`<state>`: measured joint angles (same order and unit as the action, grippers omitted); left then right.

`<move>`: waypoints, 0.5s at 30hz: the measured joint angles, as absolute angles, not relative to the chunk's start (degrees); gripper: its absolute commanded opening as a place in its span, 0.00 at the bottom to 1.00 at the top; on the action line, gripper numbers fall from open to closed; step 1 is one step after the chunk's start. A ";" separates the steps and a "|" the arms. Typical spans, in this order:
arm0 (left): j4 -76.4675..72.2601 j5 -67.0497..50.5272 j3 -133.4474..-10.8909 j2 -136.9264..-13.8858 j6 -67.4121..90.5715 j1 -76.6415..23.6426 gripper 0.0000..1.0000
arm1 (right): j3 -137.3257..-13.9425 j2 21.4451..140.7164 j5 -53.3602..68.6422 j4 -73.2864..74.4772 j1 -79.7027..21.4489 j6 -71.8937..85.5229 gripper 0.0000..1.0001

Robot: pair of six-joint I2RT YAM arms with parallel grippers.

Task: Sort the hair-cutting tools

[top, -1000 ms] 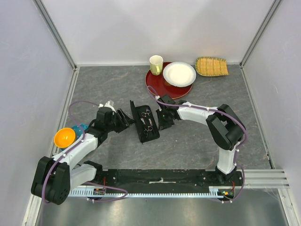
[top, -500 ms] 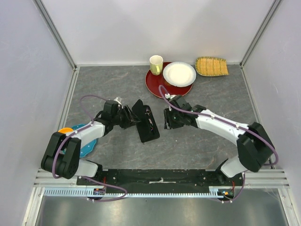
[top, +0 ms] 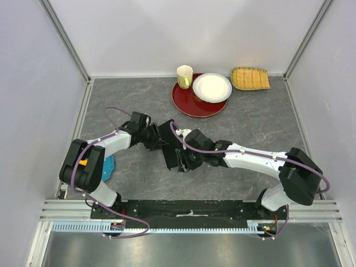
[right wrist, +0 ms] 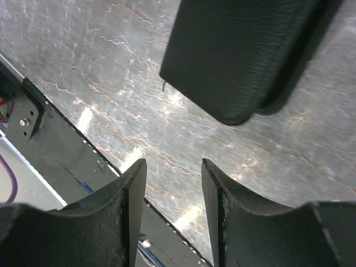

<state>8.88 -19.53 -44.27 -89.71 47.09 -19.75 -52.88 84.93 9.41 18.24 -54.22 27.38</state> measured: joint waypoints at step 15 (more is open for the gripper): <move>17.98 -16.58 -50.17 -94.24 43.51 -20.78 0.52 | -59.16 102.69 -1.02 10.79 -62.39 40.40 0.43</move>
<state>17.98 -16.58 -50.17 -94.24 43.51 -20.78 -59.16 102.69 -1.02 10.79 -62.39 40.40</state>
